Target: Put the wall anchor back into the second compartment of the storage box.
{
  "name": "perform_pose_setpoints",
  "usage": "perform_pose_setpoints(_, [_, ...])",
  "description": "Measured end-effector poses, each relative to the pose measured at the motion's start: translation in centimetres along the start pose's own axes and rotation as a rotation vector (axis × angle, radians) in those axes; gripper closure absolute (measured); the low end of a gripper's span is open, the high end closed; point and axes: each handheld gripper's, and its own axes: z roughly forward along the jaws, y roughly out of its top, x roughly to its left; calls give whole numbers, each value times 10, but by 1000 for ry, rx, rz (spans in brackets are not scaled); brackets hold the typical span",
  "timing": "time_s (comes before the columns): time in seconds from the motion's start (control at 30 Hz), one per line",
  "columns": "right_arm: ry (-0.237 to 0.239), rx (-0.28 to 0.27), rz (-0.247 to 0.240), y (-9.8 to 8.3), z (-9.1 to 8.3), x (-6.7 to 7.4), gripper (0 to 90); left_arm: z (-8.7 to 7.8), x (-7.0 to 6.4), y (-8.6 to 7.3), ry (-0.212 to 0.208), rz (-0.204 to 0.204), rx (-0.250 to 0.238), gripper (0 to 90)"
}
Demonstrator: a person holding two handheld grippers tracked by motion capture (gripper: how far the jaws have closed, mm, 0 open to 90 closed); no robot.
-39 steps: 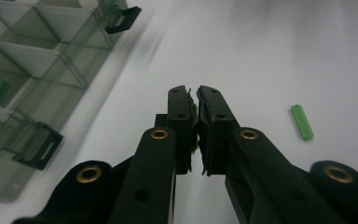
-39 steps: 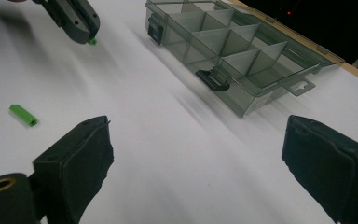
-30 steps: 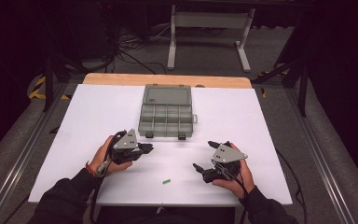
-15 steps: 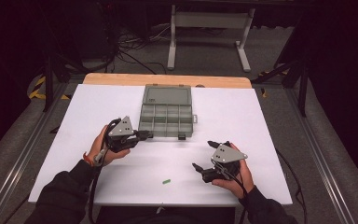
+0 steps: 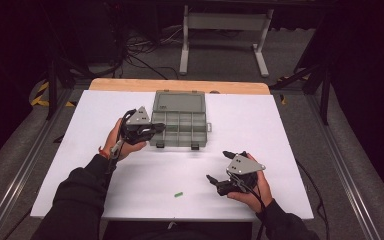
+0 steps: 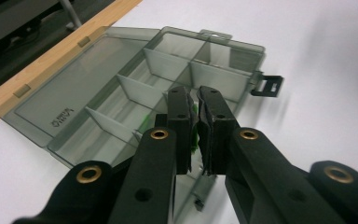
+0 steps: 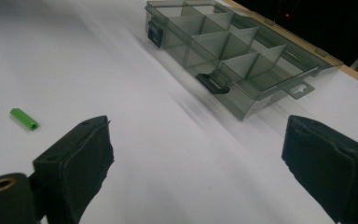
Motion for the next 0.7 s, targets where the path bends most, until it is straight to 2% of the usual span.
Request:
perform_pose_setpoints(0.2, [1, 2, 4, -1, 0, -1, 87, 15, 13, 7, 15, -42, 8, 843])
perform_pose_setpoints(0.33, [3, 1, 8, -1, -1, -1, 87, 25, 19, 11, 24, -51, 29, 843])
perform_pose_setpoints(0.53, [4, 5, 12, -2, -1, -2, 87, 38, 28, 17, 21, -71, 35, 843])
perform_pose_setpoints(0.7, [2, 5, 12, -3, -2, -4, 87, 48, 32, 20, 39, -87, 38, 843])
